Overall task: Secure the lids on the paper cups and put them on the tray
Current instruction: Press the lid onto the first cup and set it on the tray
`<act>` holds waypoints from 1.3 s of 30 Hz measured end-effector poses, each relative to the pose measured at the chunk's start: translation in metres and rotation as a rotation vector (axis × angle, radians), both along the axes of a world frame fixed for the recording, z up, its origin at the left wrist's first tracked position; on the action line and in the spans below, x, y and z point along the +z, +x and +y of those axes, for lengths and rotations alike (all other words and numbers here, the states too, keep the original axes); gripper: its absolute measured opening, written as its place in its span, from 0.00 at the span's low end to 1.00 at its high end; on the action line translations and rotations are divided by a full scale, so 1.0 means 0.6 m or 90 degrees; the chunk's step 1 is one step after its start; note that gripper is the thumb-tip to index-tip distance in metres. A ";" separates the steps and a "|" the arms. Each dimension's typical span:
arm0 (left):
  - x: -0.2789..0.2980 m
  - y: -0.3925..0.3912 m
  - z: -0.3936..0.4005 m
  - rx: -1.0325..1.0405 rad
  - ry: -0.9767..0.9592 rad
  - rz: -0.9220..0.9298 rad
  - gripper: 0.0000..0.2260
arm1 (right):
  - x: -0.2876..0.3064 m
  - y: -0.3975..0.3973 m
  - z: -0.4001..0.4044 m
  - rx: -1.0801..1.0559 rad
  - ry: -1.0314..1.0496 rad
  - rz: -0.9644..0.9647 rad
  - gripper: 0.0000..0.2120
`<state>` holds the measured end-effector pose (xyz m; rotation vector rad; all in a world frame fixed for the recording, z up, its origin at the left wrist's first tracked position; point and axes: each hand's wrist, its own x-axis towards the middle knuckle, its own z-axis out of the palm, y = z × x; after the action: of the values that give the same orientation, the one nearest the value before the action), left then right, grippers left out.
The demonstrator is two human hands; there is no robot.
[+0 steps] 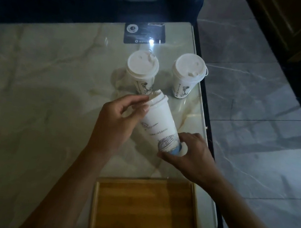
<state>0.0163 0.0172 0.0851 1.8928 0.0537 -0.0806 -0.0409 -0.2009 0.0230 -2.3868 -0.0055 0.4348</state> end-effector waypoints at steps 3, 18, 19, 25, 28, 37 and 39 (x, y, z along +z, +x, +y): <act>-0.009 0.007 -0.007 0.063 -0.019 0.063 0.26 | -0.011 -0.006 0.008 -0.062 0.074 0.016 0.31; -0.062 0.023 -0.034 -0.031 -0.089 0.092 0.36 | 0.003 0.031 0.002 -0.059 0.206 0.096 0.56; -0.062 0.024 -0.035 -0.038 -0.073 0.081 0.37 | 0.015 0.042 -0.008 -0.102 0.252 0.072 0.58; -0.054 0.020 -0.054 -0.121 0.043 0.040 0.38 | 0.067 0.089 -0.018 -0.167 0.339 -0.032 0.52; -0.057 0.018 -0.060 -0.117 0.078 0.001 0.39 | 0.072 0.092 -0.001 -0.161 0.360 -0.034 0.34; -0.060 0.023 -0.050 -0.178 0.238 -0.202 0.34 | 0.061 0.082 -0.005 -0.147 0.358 -0.027 0.35; -0.060 0.022 -0.051 -0.202 0.303 -0.253 0.33 | 0.058 0.082 -0.009 -0.154 0.379 -0.004 0.35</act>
<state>0.0293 -0.0131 0.0490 2.3449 -0.5413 0.1044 0.0082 -0.2063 0.0578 -1.7750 0.1323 0.2615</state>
